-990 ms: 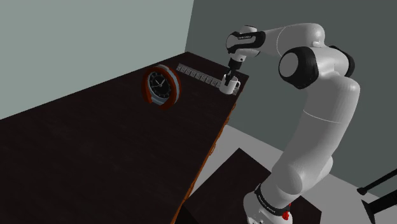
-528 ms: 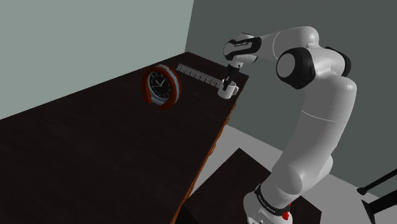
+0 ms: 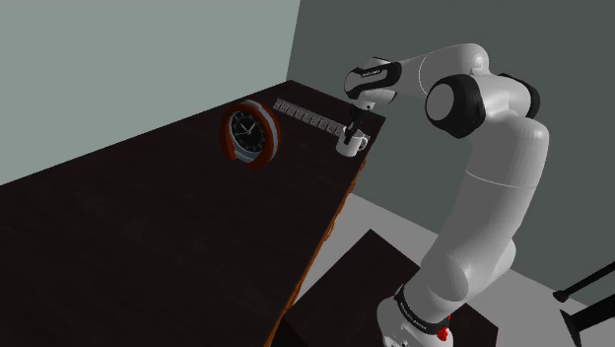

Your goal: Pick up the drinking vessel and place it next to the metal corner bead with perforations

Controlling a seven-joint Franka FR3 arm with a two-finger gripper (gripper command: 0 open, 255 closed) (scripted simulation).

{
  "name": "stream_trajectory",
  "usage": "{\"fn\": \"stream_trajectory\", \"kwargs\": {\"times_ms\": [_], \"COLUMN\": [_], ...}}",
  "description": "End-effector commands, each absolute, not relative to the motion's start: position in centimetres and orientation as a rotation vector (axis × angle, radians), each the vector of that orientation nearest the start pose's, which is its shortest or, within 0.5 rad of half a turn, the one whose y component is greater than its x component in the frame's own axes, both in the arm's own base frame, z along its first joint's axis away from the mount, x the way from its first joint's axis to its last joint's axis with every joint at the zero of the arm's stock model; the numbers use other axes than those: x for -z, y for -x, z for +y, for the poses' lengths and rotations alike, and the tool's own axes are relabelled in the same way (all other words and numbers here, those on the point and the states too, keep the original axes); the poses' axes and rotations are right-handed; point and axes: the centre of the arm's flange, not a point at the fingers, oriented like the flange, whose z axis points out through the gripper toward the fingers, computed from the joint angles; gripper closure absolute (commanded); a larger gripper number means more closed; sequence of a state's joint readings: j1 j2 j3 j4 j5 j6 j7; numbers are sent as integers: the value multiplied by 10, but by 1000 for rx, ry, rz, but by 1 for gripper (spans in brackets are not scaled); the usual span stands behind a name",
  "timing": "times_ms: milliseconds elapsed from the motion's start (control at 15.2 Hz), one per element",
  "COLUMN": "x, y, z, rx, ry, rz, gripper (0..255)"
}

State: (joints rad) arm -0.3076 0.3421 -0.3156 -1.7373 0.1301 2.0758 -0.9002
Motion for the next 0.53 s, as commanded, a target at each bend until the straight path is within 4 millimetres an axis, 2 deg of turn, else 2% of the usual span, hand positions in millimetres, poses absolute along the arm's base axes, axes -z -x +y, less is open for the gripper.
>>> {"fn": "stream_trajectory", "kwargs": {"times_ms": [0, 66, 132, 462], "x": [-390, -390, -390, -390], "y": [-539, -539, -538, -538], "z": [-358, -358, -358, -358], "rx": [29, 29, 29, 29], "ry": [3124, 3124, 3124, 3124], "rz": [-365, -365, -365, -365], "gripper": [255, 255, 0, 0]}}
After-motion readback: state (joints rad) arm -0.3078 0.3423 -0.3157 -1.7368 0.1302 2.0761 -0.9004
